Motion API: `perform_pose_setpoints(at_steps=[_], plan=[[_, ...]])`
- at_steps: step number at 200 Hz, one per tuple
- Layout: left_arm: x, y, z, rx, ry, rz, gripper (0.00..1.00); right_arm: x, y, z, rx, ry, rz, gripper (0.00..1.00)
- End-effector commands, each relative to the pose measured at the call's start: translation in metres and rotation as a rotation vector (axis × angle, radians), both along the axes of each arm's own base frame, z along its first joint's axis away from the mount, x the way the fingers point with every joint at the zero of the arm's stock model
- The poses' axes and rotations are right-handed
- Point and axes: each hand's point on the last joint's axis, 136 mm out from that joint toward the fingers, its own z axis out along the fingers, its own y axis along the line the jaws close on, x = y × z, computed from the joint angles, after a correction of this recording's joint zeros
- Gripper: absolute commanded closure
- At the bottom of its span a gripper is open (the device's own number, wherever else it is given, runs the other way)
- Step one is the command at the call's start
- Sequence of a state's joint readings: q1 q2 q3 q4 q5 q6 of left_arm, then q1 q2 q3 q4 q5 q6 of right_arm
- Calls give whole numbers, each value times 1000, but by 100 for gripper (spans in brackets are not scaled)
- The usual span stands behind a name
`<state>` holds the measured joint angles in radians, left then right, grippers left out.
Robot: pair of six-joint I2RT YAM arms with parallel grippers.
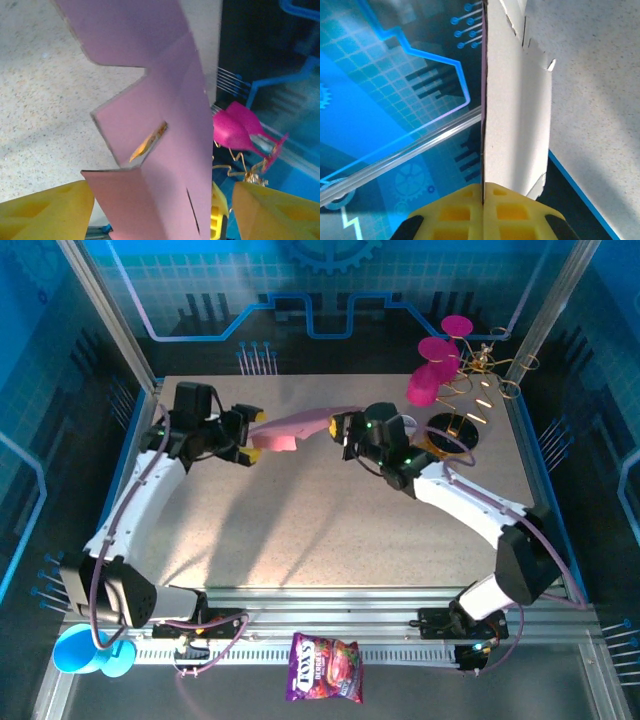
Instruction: Fold the paper box
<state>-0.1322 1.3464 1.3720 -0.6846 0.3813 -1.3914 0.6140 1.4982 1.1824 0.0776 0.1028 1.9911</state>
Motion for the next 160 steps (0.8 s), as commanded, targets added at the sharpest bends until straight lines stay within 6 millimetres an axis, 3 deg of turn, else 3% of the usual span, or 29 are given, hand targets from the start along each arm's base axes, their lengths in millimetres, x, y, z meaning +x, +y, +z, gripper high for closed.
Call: perform_pose_setpoints(at_steps=[1, 32, 59, 108, 129, 160], plan=[[-32, 20, 54, 184, -125, -58, 26, -12, -31, 43, -173, -29, -49, 100], [-42, 23, 82, 232, -180, -96, 27, -42, -46, 75, -392, 90, -53, 100], [-42, 21, 97, 217, -225, -97, 30, -71, -58, 75, -531, 248, -36, 100], [-44, 22, 111, 245, -257, -122, 34, -110, -69, 72, -787, 336, -18, 100], [-46, 22, 103, 247, -229, -128, 36, -100, -61, 56, -873, 374, -4, 100], [-50, 20, 92, 231, -190, -137, 38, -59, -39, 39, -927, 344, -40, 100]])
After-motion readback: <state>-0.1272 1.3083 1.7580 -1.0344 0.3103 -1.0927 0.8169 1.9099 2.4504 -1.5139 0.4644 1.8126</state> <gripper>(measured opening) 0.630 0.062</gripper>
